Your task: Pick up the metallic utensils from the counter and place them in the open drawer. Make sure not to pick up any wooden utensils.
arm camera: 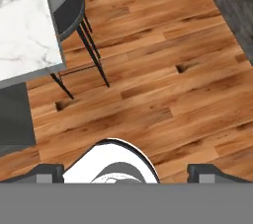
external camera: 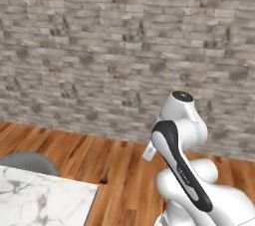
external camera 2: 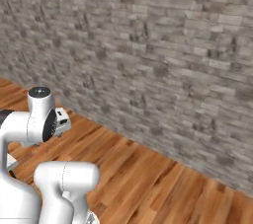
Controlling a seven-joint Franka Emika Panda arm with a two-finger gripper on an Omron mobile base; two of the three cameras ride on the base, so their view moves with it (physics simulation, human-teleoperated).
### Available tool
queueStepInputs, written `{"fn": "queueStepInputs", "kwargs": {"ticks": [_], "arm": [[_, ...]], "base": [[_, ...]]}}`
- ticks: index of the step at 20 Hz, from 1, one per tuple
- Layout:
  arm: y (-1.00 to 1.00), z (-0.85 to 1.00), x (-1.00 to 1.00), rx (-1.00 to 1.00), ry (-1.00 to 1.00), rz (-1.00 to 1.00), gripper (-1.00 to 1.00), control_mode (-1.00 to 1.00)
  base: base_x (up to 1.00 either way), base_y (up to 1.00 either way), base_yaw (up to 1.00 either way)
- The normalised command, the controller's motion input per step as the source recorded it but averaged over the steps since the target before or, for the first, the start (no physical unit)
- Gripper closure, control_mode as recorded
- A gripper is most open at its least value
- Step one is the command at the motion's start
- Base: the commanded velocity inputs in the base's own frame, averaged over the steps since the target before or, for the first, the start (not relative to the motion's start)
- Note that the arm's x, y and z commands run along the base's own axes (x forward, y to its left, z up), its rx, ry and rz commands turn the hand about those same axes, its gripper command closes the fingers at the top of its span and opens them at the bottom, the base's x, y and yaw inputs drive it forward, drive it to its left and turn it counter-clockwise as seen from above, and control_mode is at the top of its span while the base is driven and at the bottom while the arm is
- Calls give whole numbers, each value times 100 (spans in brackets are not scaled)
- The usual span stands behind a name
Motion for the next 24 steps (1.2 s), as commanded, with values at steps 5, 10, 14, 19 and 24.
{"fn": "queueStepInputs", "kwargs": {"ticks": [5,10,14,19,24], "arm": [[0,0,0,0,0,0,-100,100],[0,0,0,0,0,0,-100,100],[0,0,0,0,0,0,-100,100],[0,0,0,0,0,0,-100,100],[0,0,0,0,0,0,-100,100]], "base": [[100,0,38],[100,0,52],[100,0,54],[100,0,56],[81,0,70]]}}
